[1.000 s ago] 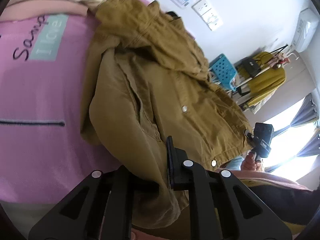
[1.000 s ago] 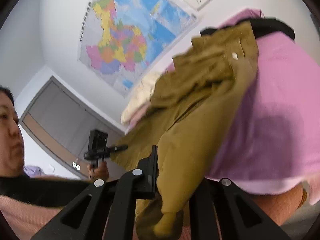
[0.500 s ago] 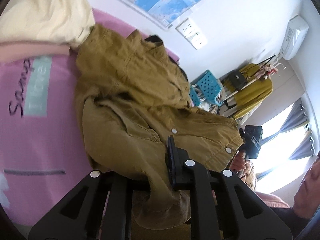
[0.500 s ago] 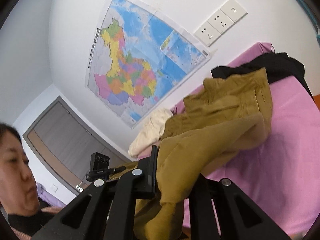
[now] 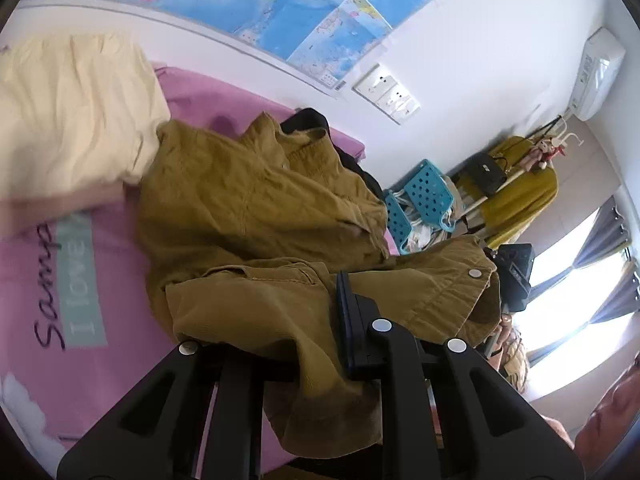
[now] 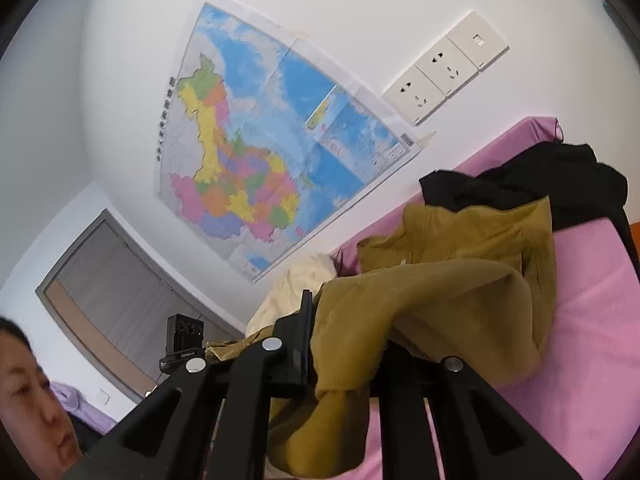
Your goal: Fold large clothes
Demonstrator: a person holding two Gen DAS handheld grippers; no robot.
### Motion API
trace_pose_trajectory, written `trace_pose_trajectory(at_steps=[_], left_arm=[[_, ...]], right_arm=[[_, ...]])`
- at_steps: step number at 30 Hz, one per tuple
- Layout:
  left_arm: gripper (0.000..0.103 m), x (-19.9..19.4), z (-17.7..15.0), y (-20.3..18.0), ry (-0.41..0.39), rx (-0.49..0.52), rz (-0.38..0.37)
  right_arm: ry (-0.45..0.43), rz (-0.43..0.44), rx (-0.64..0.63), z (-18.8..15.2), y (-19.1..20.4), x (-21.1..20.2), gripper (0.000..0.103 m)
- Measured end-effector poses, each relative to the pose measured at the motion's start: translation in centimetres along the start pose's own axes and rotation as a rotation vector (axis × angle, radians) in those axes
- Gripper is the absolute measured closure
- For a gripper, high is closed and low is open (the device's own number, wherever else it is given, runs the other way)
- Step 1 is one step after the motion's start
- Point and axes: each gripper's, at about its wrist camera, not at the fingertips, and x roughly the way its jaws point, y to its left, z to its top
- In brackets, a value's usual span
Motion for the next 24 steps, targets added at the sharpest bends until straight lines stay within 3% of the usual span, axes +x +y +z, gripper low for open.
trace_pose_trajectory(at_steps=[10,24], left_arm=[[0.087,3.4,5.8,1.2,0.022,-0.038,0.053],[0.087,8.3,10.8,4.3,0.066,-0.095,0.12]], right_arm=[[-0.013,-0.068,0.049,5.1,-3.1,3.2,0.092],[0.01,-0.127,0.118,8.7,-7.2,7.6,0.092]])
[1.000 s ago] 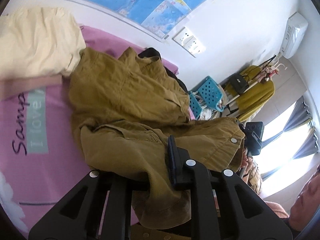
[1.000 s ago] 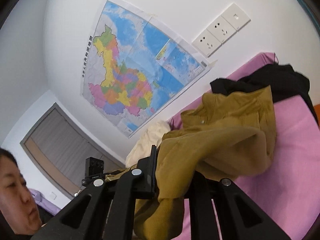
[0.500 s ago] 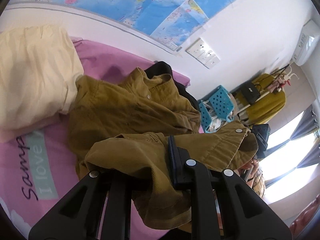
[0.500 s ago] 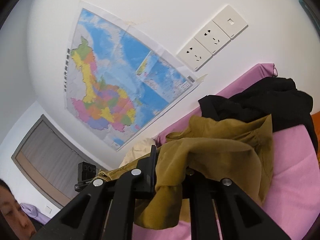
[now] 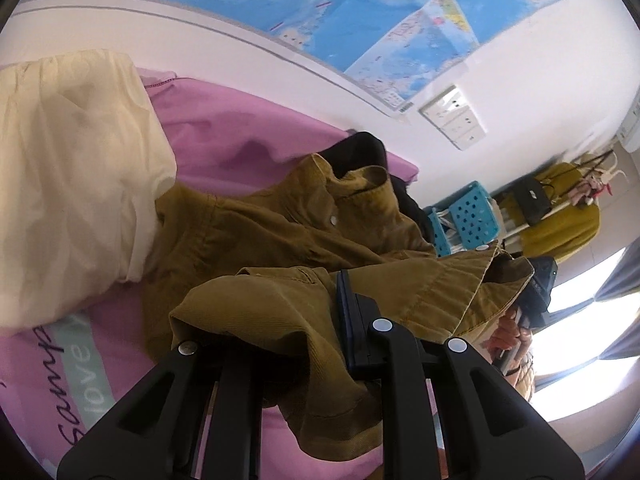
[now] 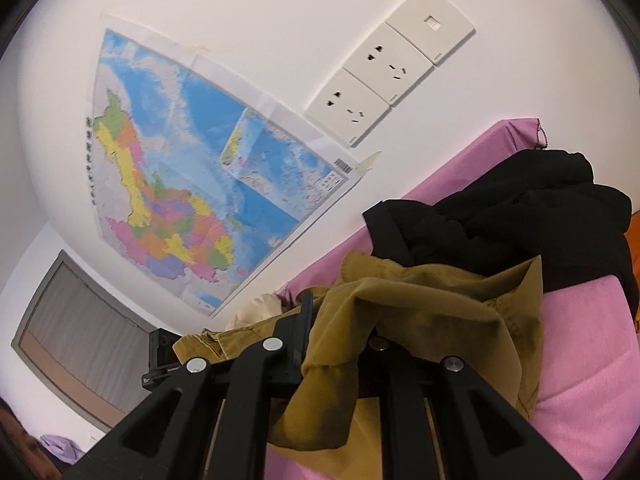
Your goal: Fold large clothes
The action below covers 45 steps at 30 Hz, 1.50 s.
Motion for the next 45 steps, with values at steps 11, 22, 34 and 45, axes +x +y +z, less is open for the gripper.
trace_pose_trajectory(at_steps=[11,22,34,45], left_arm=[[0.087,3.7,2.8,2.0,0.037,-0.049,0.039],[0.086,6.2,4.5,4.3,0.064,-0.103,0.047],[0.084,8.2,5.3,6.0,0.09,-0.152,0.03],[0.067,6.2,3.9,6.2,-0.006,-0.175,-0.11]], right_arm=[[0.021,-0.037,0.065,2.1,-3.0,3.3,0.092],[0.047,-0.075,0.116,3.4,-5.5,6.0,0.092],[0.076,-0.115,0.19,3.8,-8.8,8.8,0.092],[0.08,-0.123,0.197,3.8,-9.4,9.5,0.09]])
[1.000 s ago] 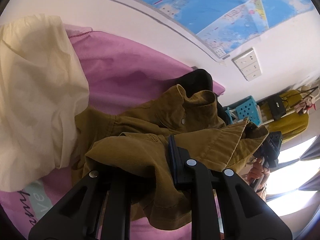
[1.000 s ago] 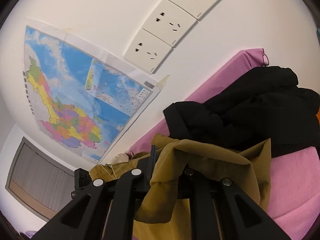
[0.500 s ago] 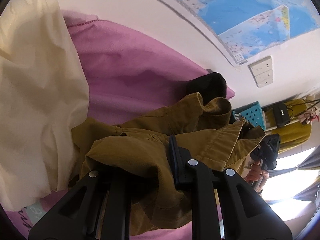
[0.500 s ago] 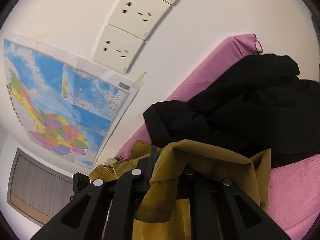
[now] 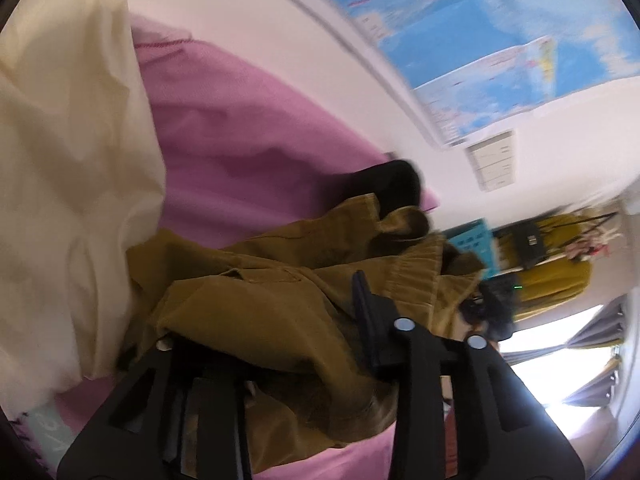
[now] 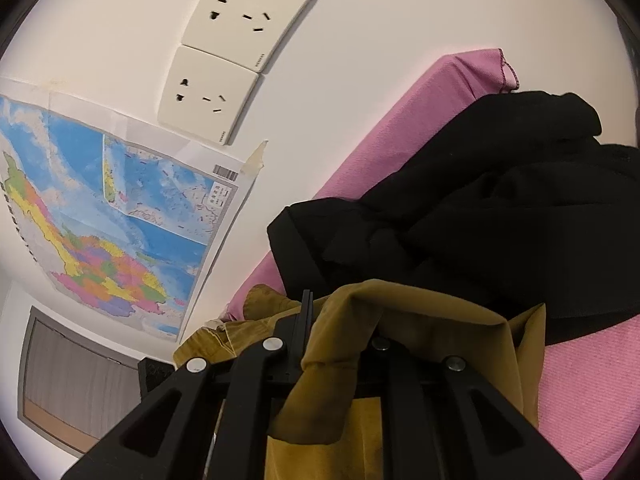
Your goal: Fold large clothes
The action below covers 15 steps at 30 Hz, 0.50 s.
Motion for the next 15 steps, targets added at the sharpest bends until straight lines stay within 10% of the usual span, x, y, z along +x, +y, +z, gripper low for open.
trace_pose_trajectory(at_steps=[10,15], left_arm=[[0.037,-5.3,-2.4,-0.4,-0.213,0.05,-0.16],[0.037,-4.6,-3.6,-3.1,-0.214,0.192,-0.04]], right_arm=[[0.001,0.006,0.023,0.1,-0.3,0.5,0.088],[0.003,0.002,0.02,0.2,-0.4,0.4,0.088]])
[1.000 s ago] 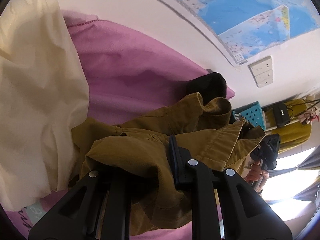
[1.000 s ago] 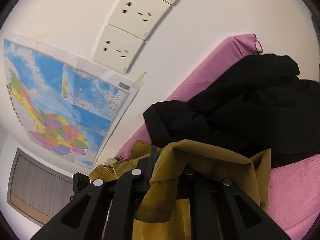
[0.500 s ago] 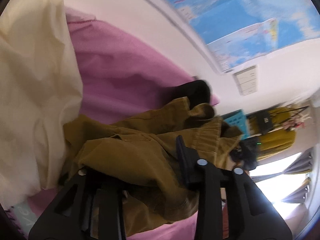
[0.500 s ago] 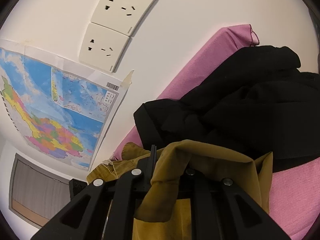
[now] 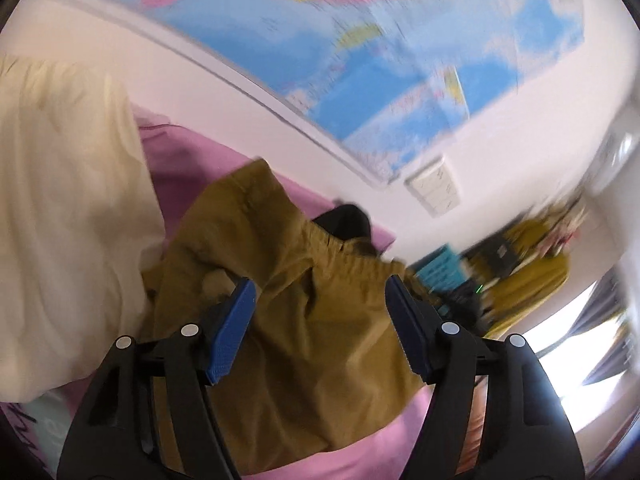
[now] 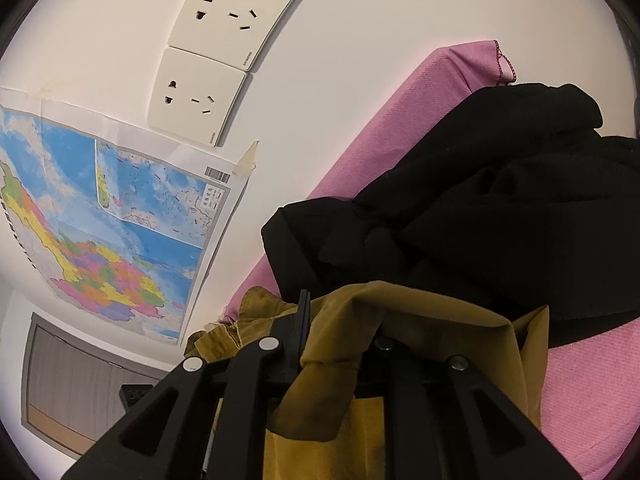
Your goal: Fold large clothes
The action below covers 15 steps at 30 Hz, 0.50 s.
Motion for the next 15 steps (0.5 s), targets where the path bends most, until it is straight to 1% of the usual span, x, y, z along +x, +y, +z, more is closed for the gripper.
trace_pose_trajectory(at_steps=[2,3,5,6,7,8,9,10,12,15], left_arm=[[0.037,1.1,-0.4,-1.0,0.026,0.063,0.063],[0.037,2.0,-0.7,-2.0,0.028,0.12,0.134],[0.037,3.3,-1.0,-2.8,0.038,0.176,0.203],[0.037,4.0,-1.2,-3.1,0.042,0.2,0.228],[0.037,4.5,-1.4,-3.3,0.044,0.218,0.248],[0.037,4.9,-1.5,-3.3,0.042,0.236,0.272],[0.037,5.3,-1.7,-3.5,0.04,0.258,0.307],[0.037,5.7,-1.8,-3.4,0.041,0.269,0.322],[0.037,6.1,-2.0,-3.4,0.043,0.286,0.353],[0.037,6.6,-2.2,-3.5,0.043,0.311,0.388]], right_arm=[[0.0,0.002,-0.002,0.0,0.0,0.0,0.086],[-0.001,0.004,0.0,0.0,0.0,-0.1,0.084],[-0.006,0.013,0.0,-0.1,0.3,-0.2,0.072],[-0.012,0.018,-0.003,-0.2,0.5,-0.4,0.06],[-0.023,0.016,-0.01,-0.3,0.9,-0.6,0.051],[-0.031,0.016,-0.023,-0.3,1.4,-0.8,0.047],[-0.038,0.018,-0.047,-0.5,2.0,-1.1,0.042],[-0.044,0.02,-0.062,-0.6,2.6,-1.4,0.036],[-0.054,0.047,-0.104,-0.9,3.8,-2.2,0.033],[-0.062,0.041,-0.2,-2.0,5.7,-3.0,0.033]])
